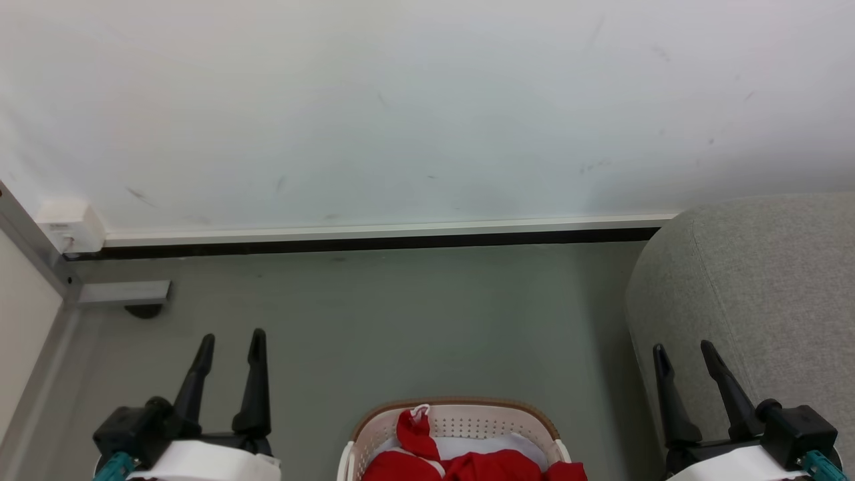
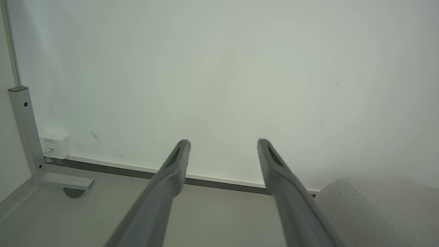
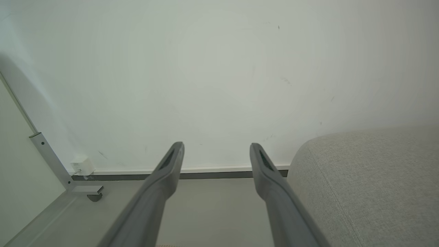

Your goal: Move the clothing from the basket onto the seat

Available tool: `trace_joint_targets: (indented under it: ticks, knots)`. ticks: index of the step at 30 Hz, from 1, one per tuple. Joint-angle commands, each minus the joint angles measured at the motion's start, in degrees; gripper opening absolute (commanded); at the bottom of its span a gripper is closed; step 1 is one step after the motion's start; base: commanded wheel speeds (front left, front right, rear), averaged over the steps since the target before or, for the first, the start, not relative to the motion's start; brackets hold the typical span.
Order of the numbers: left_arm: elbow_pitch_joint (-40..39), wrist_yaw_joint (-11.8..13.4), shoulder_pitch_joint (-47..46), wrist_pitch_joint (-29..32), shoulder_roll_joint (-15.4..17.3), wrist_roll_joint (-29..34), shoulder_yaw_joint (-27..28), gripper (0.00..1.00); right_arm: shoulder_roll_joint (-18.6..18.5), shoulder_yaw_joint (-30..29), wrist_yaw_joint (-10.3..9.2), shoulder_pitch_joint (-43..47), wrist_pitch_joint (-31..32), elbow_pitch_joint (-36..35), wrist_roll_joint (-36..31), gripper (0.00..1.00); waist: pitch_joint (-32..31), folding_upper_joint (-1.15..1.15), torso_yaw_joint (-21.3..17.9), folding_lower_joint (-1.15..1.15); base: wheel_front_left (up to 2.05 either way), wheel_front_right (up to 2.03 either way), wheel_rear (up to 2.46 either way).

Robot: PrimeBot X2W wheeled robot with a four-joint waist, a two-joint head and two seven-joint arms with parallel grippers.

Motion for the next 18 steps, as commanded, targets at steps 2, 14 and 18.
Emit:
trace_joint_targets:
  ticks: [2, 14, 18]
  knots:
    - [-0.1, -0.1, -0.7, -0.7, 0.5, 2.1, -0.2, 1.00, 0.3, -0.3, -0.10, -1.0, -0.3, 0.1, -2.2, 1.00, 0.0, 0.00, 0.0, 0.00, 0.00, 0.00, 0.00]
    - [0.5, -0.5, -0.6, -1.9, 0.5, 6.2, -0.8, 1.00, 1.4, -0.4, -0.11, -1.0, -0.4, 0.2, -6.6, 1.00, 0.2, 0.00, -0.2, 0.00, 0.00, 0.00, 0.00]
    - [0.7, -0.5, -0.4, -2.2, 0.5, 7.6, -1.0, 1.00, 1.8, -0.5, -0.12, -1.0, -0.4, 0.2, -8.0, 1.00, 0.2, 0.00, -0.4, 0.00, 0.00, 0.00, 0.00]
